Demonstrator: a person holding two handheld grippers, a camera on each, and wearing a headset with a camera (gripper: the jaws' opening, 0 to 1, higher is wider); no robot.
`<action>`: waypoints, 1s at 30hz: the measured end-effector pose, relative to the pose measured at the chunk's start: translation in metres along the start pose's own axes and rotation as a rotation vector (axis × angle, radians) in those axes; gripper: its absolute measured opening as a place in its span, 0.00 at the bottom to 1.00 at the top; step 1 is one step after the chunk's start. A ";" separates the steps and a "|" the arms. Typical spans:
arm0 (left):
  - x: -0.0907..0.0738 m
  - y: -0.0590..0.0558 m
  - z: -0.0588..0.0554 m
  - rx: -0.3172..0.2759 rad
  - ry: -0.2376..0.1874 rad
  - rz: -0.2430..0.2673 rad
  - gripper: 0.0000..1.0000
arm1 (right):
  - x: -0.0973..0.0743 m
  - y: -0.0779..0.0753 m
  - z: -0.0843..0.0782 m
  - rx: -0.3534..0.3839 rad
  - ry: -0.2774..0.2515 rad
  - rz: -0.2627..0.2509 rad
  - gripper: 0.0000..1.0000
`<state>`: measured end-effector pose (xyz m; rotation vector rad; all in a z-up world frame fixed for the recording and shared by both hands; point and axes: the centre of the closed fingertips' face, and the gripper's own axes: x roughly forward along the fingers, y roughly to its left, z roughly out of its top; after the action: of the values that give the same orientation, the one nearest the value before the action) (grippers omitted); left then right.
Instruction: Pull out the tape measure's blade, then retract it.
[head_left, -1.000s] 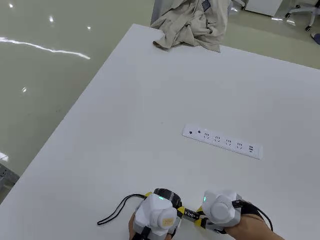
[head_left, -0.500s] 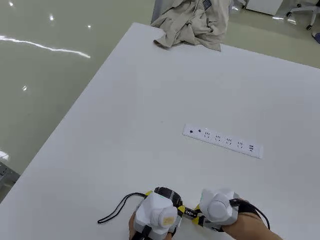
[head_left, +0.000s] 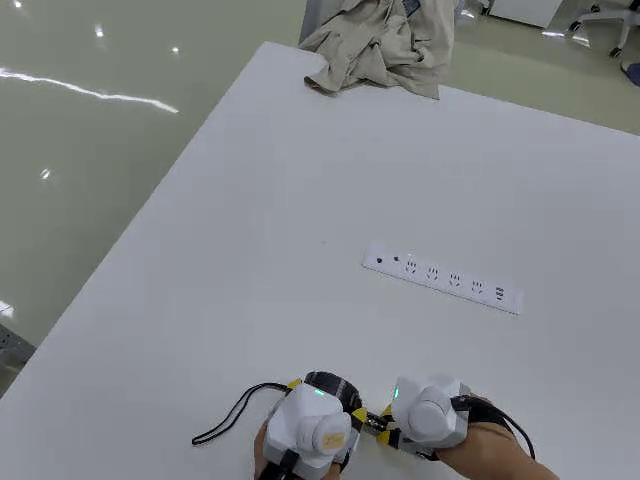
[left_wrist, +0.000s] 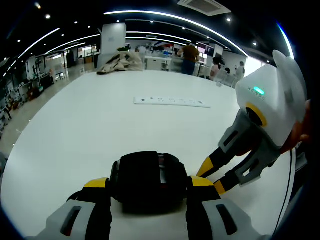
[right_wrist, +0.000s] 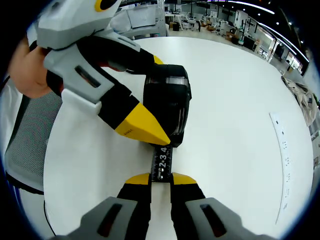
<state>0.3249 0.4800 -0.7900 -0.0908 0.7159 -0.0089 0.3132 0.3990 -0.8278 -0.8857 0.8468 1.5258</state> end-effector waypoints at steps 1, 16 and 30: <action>0.000 0.000 0.000 -0.001 0.001 -0.001 0.57 | 0.000 0.000 0.001 -0.002 -0.001 -0.001 0.13; 0.001 0.000 0.000 -0.001 0.005 -0.005 0.57 | 0.005 -0.001 0.008 -0.021 -0.025 -0.030 0.13; 0.001 0.000 0.000 0.001 0.007 -0.009 0.57 | 0.008 -0.002 0.013 -0.032 -0.030 -0.027 0.13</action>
<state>0.3250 0.4795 -0.7906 -0.0931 0.7224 -0.0185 0.3131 0.4142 -0.8286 -0.8919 0.7875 1.5298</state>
